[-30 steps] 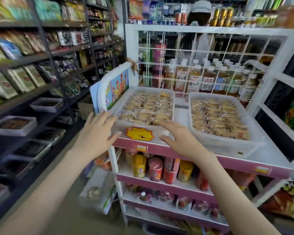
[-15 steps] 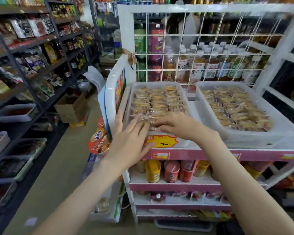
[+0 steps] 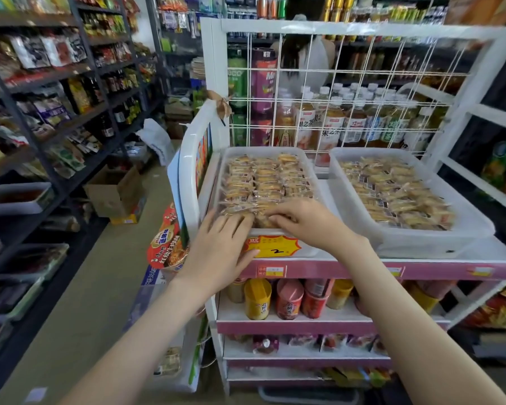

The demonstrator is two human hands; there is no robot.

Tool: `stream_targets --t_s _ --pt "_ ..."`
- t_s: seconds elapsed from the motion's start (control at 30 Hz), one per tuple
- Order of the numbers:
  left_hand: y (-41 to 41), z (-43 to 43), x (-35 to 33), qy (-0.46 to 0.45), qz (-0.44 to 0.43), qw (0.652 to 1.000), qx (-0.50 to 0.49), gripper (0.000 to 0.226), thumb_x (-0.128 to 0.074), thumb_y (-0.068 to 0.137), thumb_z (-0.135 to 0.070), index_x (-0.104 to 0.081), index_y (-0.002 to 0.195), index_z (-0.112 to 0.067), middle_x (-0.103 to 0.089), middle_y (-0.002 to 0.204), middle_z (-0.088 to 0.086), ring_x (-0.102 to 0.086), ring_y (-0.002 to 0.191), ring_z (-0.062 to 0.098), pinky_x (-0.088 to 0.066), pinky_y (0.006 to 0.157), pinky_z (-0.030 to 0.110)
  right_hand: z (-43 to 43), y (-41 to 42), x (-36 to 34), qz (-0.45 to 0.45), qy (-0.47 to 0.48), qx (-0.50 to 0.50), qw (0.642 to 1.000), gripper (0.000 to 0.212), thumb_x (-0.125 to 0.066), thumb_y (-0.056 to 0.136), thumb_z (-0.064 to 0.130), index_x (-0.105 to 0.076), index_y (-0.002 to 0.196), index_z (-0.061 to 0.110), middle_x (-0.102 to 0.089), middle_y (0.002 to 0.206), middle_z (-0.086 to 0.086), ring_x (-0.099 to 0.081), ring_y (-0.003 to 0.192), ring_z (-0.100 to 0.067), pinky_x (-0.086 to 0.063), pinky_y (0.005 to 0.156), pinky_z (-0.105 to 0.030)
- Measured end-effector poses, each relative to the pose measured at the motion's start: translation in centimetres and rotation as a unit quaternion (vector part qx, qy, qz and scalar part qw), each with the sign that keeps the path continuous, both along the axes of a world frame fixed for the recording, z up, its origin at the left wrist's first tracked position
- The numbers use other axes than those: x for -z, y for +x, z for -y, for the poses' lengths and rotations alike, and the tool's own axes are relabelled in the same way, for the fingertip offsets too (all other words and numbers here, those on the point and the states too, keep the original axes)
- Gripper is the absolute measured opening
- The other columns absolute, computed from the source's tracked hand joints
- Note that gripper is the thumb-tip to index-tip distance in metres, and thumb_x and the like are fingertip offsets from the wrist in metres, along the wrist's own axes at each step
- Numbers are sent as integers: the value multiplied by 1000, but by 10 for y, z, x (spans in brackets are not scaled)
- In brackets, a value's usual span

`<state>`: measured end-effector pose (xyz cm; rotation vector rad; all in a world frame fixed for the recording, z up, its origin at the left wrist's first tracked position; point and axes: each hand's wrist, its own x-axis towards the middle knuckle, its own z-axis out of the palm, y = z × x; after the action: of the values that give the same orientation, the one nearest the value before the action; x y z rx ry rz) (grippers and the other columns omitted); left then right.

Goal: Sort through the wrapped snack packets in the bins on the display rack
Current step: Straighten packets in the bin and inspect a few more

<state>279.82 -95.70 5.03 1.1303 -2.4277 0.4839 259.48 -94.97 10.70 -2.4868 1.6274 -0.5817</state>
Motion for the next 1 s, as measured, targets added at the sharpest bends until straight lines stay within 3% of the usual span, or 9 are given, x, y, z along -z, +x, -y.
stream_targets --t_s 0.1,0.2,0.3,0.47,0.7,0.8,0.87,1.0 --pt "4 -5 0 19 -54 998 -9 71 -56 90 -47 -38 143 -4 -53 137 14 -49 128 29 -22 113 45 2 2 -5 -8 21 -10 1000 25 -56 95 23 -69 115 14 -69 109 -2 -58 103 -19 -38 85 -24" --pt "10 -16 -8 -42 -80 996 -20 65 -51 95 -43 -36 143 -1 -44 145 18 -39 136 31 -22 117 51 5 15 -12 11 -1 -30 999 26 -61 92 26 -68 115 17 -68 111 0 -54 107 -16 -40 92 -31" --pt "17 -23 -17 -106 -52 991 -60 64 -51 94 -47 -49 137 0 -47 143 20 -38 138 33 -18 116 57 15 37 -11 -18 5 -55 998 25 -58 92 21 -68 115 15 -69 108 -2 -57 103 -17 -41 88 -30" --pt "25 -19 -13 -29 66 986 -151 73 -36 91 -58 -51 137 -3 -42 148 20 -22 146 33 -1 116 58 26 54 -8 -77 45 -56 994 27 -53 92 15 -70 112 17 -71 109 0 -63 101 -19 -50 88 -35" --pt "12 -17 8 -5 49 981 -190 81 -34 89 -60 -43 140 2 -43 147 19 -32 142 32 8 115 57 29 54 -22 -126 97 -62 985 24 -53 93 17 -70 109 12 -72 103 -6 -64 95 -21 -50 87 -41" --pt "9 -15 9 -1 34 980 -196 82 -32 89 -61 -45 139 2 -44 146 19 -33 142 32 7 114 58 30 53 -20 -113 100 -54 987 26 -52 92 14 -71 110 12 -72 106 -4 -64 97 -19 -49 87 -32" --pt "10 -14 11 -17 34 980 -193 80 -42 88 -61 -47 138 2 -46 145 19 -34 141 32 8 114 58 29 51 -18 -89 96 -52 990 27 -52 92 13 -70 112 13 -71 110 -2 -62 99 -16 -45 84 -24" --pt "10 -12 12 -39 26 982 -186 82 -65 81 -56 -48 137 2 -49 143 19 -36 140 31 8 115 57 26 47 -11 -49 68 -50 995 24 -54 93 13 -71 110 12 -71 108 -1 -60 98 -15 -40 81 -22"
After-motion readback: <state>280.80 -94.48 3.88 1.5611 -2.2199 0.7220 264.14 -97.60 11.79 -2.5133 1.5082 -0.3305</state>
